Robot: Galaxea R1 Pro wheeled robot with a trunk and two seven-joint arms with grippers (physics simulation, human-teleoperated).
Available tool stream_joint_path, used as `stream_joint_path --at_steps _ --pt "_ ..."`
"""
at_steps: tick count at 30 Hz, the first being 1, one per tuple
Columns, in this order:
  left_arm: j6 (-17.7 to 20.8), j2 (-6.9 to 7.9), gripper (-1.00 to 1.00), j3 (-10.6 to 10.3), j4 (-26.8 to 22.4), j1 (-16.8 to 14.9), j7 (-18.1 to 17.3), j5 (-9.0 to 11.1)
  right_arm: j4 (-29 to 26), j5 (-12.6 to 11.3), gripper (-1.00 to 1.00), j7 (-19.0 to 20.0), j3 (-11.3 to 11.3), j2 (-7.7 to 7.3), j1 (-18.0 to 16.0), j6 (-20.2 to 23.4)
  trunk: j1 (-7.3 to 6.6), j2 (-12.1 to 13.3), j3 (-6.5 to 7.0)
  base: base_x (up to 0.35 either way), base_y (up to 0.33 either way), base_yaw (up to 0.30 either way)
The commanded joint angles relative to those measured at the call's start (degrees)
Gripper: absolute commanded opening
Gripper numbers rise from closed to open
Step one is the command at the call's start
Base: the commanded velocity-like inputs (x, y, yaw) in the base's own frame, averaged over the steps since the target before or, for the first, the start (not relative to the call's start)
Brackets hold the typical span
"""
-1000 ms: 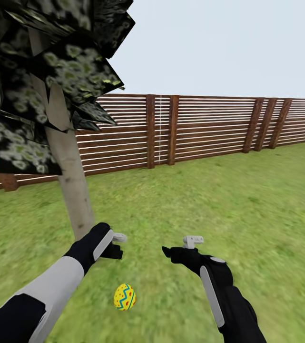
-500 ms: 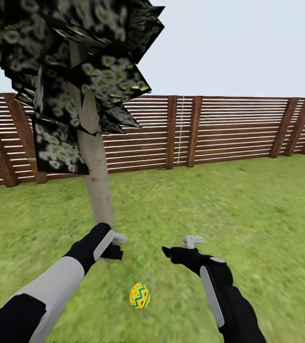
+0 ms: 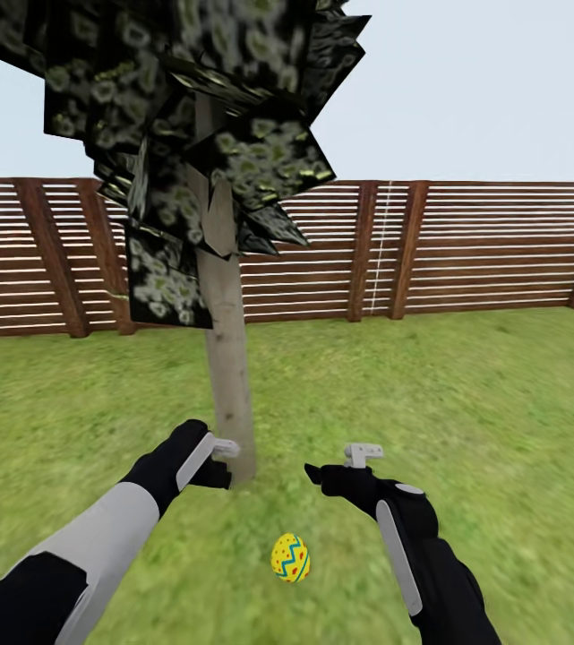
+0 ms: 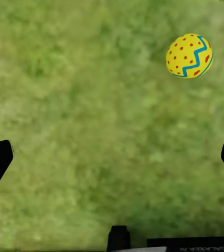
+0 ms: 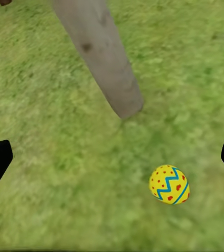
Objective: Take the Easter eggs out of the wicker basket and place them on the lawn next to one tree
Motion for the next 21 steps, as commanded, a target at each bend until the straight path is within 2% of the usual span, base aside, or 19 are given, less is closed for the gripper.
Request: stream_joint_path --at_steps 1,21 --pt "0.1 0.02 1.00 -0.3 0.0 -0.1 0.5 0.6 0.0 -0.5 1.00 -0.2 0.0 0.03 0.0 0.3 -0.23 0.4 0.09 0.000 0.000 0.280" --pt "0.1 0.02 1.00 -0.3 0.0 -0.1 0.5 0.6 0.0 -0.5 1.00 -0.2 0.0 -0.01 0.0 0.3 -4.62 8.4 3.14 0.000 0.000 0.279"
